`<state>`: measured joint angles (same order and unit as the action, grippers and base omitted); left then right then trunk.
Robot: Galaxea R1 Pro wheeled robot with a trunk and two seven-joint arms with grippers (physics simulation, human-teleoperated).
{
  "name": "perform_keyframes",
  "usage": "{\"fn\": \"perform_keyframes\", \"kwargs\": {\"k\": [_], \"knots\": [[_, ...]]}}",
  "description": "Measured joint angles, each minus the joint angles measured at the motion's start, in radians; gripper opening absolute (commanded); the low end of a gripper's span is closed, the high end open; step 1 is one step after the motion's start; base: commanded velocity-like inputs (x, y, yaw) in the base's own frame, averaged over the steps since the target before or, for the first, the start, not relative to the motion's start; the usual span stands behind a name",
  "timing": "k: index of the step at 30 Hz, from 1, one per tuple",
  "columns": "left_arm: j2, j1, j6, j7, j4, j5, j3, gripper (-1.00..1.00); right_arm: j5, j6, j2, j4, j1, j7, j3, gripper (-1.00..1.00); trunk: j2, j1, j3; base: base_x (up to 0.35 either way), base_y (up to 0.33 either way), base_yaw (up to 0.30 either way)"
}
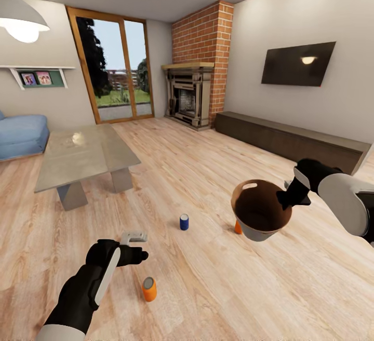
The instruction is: Put the three can of soda from the living room inside the tash can in the kitchen.
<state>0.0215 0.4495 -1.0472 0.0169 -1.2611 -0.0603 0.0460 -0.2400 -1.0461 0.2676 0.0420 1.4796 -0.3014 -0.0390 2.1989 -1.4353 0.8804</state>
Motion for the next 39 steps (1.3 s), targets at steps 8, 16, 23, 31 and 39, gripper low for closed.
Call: {"fn": "perform_keyframes", "kwargs": {"k": [8, 16, 23, 31, 39], "knots": [[0.002, 0.000, 0.000, 0.000, 0.000, 0.000, 0.000, 1.00, -0.006, 0.001, 0.009, 0.000, 0.001, 0.000, -0.007, -1.00, 0.028, -0.015, 0.025, 0.000, 0.000, 0.000], [0.017, 0.000, 0.000, -0.003, 0.002, 0.002, 0.000, 1.00, -0.014, 0.001, 0.016, 0.000, 0.015, 0.001, -0.014, -1.00, 0.084, -0.046, 0.063, 0.000, 0.000, 0.000], [0.020, 0.000, 0.000, -0.002, -0.001, -0.003, 0.001, 1.00, 0.004, 0.000, 0.011, 0.002, 0.069, 0.000, -0.023, -1.00, 0.084, -0.046, 0.074, 0.002, 0.000, 0.000], [0.020, 0.000, 0.000, 0.008, 0.005, 0.002, 0.001, 1.00, -0.009, 0.001, 0.011, 0.003, 0.078, 0.000, -0.061, -1.00, 0.084, -0.046, 0.086, 0.193, 0.000, 0.000], [0.019, 0.000, 0.000, 0.009, 0.006, 0.003, 0.002, 1.00, -0.013, 0.001, 0.011, 0.002, 0.078, 0.001, -0.066, -1.00, 0.084, -0.046, 0.099, 0.310, 0.000, 0.000]]}}
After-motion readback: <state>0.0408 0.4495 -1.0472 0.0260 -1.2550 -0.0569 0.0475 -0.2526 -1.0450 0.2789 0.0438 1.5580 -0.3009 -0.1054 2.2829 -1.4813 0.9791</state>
